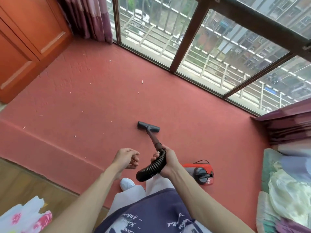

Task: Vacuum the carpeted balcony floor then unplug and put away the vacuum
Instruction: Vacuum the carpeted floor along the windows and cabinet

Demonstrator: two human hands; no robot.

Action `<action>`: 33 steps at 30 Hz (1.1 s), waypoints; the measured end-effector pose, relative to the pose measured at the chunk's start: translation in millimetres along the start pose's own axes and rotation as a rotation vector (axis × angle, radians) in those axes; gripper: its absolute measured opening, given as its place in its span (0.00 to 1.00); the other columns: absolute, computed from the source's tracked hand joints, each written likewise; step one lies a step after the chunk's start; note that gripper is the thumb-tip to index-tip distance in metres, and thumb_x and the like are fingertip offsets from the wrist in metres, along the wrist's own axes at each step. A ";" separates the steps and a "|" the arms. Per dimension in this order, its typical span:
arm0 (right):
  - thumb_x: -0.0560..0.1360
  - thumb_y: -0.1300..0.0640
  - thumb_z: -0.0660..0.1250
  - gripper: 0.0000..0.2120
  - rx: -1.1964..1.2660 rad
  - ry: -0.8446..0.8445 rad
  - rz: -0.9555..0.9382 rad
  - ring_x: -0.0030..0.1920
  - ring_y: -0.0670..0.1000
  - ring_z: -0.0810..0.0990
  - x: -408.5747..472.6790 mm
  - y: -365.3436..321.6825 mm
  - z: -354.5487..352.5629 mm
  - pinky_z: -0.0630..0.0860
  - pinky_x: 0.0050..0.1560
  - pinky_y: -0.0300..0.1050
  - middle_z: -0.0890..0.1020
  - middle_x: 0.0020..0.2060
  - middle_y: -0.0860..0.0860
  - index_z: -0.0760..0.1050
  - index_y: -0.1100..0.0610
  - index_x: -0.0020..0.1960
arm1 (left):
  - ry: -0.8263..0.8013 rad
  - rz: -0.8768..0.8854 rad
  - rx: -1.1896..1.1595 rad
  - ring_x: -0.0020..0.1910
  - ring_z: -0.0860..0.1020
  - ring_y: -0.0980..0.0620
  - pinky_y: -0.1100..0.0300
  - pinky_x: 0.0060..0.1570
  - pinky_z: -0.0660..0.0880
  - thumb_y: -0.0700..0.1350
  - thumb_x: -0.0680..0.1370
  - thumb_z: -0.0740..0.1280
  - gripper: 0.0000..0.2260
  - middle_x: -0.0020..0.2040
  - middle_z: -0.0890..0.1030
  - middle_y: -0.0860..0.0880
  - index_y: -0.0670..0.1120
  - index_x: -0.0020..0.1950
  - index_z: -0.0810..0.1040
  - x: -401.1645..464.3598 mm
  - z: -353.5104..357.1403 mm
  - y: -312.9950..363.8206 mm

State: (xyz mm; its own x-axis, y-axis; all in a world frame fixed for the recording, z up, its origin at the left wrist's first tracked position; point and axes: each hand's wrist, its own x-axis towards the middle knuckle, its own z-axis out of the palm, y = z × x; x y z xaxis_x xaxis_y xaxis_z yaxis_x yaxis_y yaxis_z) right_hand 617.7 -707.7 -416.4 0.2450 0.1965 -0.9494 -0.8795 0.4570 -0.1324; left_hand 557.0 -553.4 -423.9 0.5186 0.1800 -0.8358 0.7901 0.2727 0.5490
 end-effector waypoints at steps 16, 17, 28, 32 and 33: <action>0.76 0.56 0.69 0.11 -0.396 0.261 -0.281 0.22 0.51 0.69 77.3 -141.7 75.7 0.72 0.25 0.42 0.70 0.25 0.55 0.71 0.62 0.43 | 0.091 0.010 0.046 0.27 0.76 0.49 0.58 0.30 0.77 0.37 0.80 0.59 0.09 0.32 0.78 0.44 0.37 0.49 0.79 76.4 30.1 134.2; 0.74 0.54 0.71 0.12 -0.462 0.265 -0.313 0.21 0.51 0.71 76.3 -144.6 84.1 0.73 0.26 0.43 0.71 0.24 0.54 0.72 0.62 0.42 | 0.093 0.017 0.043 0.26 0.76 0.49 0.59 0.30 0.77 0.37 0.80 0.59 0.09 0.32 0.78 0.44 0.37 0.49 0.79 81.3 33.3 144.4; 0.75 0.64 0.65 0.05 -0.513 0.285 -0.205 0.22 0.52 0.71 98.2 -183.8 100.8 0.75 0.25 0.43 0.71 0.25 0.55 0.72 0.66 0.47 | 0.085 0.030 0.058 0.26 0.75 0.50 0.61 0.27 0.76 0.37 0.79 0.59 0.09 0.33 0.77 0.43 0.36 0.50 0.78 118.1 46.7 209.2; 0.76 0.64 0.65 0.05 -0.519 0.279 -0.221 0.24 0.52 0.70 117.5 -212.2 127.6 0.74 0.24 0.42 0.71 0.27 0.55 0.71 0.65 0.51 | 0.067 0.015 0.066 0.26 0.75 0.49 0.60 0.28 0.76 0.36 0.79 0.60 0.09 0.33 0.78 0.43 0.35 0.50 0.79 129.6 27.2 213.2; 0.76 0.64 0.65 0.05 -0.530 0.297 -0.248 0.23 0.52 0.70 120.9 -218.7 136.1 0.73 0.23 0.41 0.71 0.27 0.55 0.72 0.64 0.49 | 0.061 0.010 0.075 0.26 0.75 0.49 0.59 0.30 0.76 0.36 0.79 0.60 0.09 0.33 0.78 0.43 0.35 0.50 0.79 132.3 20.7 214.7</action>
State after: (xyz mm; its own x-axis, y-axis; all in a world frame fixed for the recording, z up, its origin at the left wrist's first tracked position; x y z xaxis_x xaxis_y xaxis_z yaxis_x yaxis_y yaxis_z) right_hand 895.2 -665.8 -463.5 0.4099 -0.1423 -0.9010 -0.9120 -0.0463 -0.4076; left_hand 802.0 -490.5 -416.7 0.5071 0.2403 -0.8277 0.8085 0.2000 0.5534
